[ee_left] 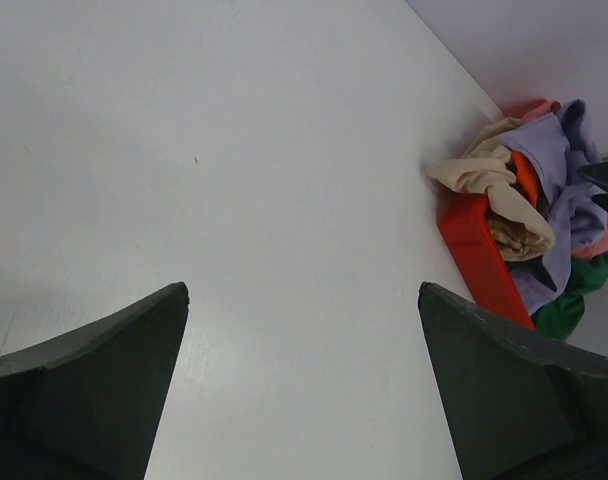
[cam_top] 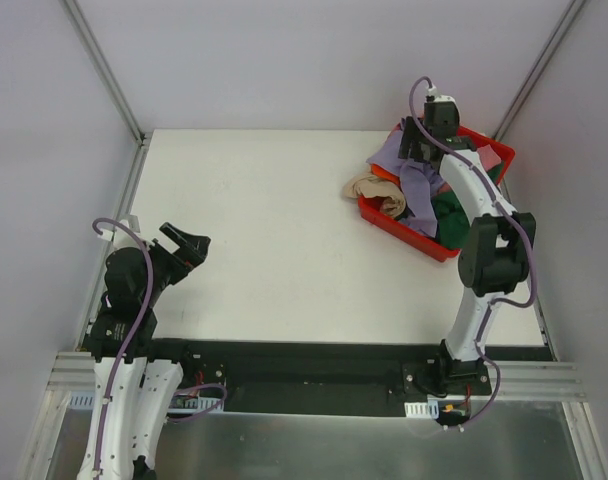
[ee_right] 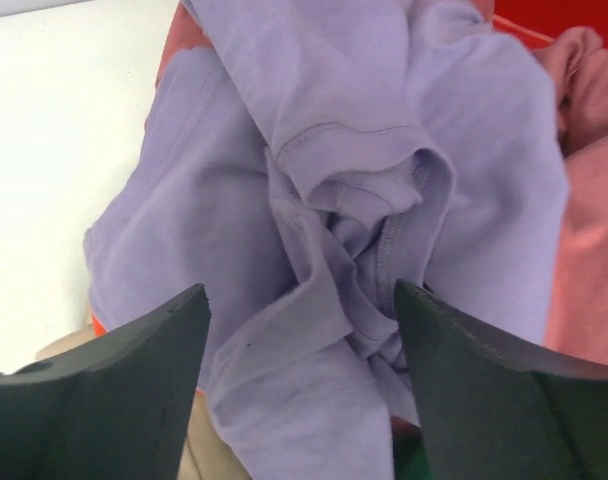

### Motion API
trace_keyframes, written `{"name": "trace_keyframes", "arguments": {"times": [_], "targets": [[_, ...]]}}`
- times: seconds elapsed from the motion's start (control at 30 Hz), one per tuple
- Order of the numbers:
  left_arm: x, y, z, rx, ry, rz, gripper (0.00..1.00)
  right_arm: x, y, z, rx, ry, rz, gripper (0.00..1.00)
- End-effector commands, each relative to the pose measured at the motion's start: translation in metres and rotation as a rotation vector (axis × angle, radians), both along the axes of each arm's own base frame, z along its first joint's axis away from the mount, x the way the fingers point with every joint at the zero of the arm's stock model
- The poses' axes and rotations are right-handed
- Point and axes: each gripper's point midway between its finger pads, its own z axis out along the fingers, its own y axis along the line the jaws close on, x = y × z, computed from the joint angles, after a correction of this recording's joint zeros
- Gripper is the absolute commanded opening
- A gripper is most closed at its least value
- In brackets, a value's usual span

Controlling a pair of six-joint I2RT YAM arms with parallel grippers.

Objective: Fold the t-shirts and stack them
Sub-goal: Grab crumpled tshirt from bin with the right arm

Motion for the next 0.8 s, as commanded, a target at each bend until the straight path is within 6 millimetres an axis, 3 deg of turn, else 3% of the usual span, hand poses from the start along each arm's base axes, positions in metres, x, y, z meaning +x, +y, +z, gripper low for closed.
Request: {"name": "trace_keyframes", "arguments": {"times": [0.0, 0.07, 0.3, 0.37, 0.43, 0.53, 0.6, 0.77], "targets": [[0.002, 0.002, -0.004, -0.011, 0.003, 0.016, 0.98, 0.010, 0.006, 0.019, 0.035, -0.050, -0.030, 0.68], [0.003, 0.001, -0.003, -0.010, 0.005, 0.012, 0.98, 0.008, 0.006, 0.015, 0.038, -0.030, -0.036, 0.63], [0.005, 0.002, -0.006, -0.012, 0.023, 0.016, 0.98, -0.003, 0.003, -0.014, 0.028, 0.059, -0.063, 0.60], [0.005, 0.003, -0.007, -0.012, 0.025, 0.025, 0.98, -0.003, 0.003, -0.017, 0.025, 0.070, -0.054, 0.52], [0.005, 0.004, -0.009, -0.008, 0.030, 0.030, 0.98, -0.002, 0.004, -0.013, 0.023, 0.059, -0.048, 0.30], [0.005, 0.004, -0.007, -0.007, 0.023, 0.028, 0.99, 0.002, 0.005, 0.024, 0.033, -0.036, -0.031, 0.09], [0.005, 0.003, -0.003, -0.010, 0.016, 0.024, 0.98, 0.002, 0.012, 0.078, 0.048, -0.141, 0.027, 0.01], [0.004, 0.002, -0.001, -0.023, 0.011, 0.024, 0.99, -0.030, 0.019, 0.217, 0.006, -0.441, 0.154, 0.01]]}}
